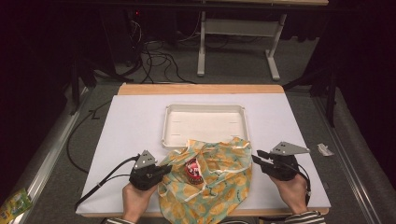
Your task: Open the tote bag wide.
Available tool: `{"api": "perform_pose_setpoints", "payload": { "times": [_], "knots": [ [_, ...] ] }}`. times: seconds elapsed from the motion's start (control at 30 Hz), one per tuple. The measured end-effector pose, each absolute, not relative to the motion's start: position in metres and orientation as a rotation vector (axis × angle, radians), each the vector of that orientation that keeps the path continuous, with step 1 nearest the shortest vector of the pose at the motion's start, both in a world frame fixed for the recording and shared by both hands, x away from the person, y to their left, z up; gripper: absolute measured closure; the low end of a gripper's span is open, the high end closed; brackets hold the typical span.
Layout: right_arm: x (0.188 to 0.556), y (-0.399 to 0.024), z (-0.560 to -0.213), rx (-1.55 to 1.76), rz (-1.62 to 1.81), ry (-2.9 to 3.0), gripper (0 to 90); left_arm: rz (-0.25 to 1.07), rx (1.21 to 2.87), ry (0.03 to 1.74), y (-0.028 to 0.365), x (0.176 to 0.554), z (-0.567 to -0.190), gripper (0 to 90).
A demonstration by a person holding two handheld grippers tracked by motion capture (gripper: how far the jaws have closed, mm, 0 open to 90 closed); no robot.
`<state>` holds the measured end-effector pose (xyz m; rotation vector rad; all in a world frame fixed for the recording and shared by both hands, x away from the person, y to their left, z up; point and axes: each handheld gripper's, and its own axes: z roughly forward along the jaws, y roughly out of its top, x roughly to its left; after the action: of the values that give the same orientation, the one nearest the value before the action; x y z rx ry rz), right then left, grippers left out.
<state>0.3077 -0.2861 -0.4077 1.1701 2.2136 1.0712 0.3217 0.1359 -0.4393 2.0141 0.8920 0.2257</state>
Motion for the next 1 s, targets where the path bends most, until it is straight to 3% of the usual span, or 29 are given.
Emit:
{"api": "perform_pose_setpoints", "payload": {
  "times": [0.4,1.0],
  "knots": [
    [0.314,-0.239,-0.42,1.086,1.116,2.376,63.6,0.225,2.012,0.887,0.137,0.32,-0.438,88.9],
    [0.289,-0.231,-0.434,1.042,1.147,2.512,55.3,0.22,2.012,0.88,0.135,0.319,-0.438,88.8]
  ]
}}
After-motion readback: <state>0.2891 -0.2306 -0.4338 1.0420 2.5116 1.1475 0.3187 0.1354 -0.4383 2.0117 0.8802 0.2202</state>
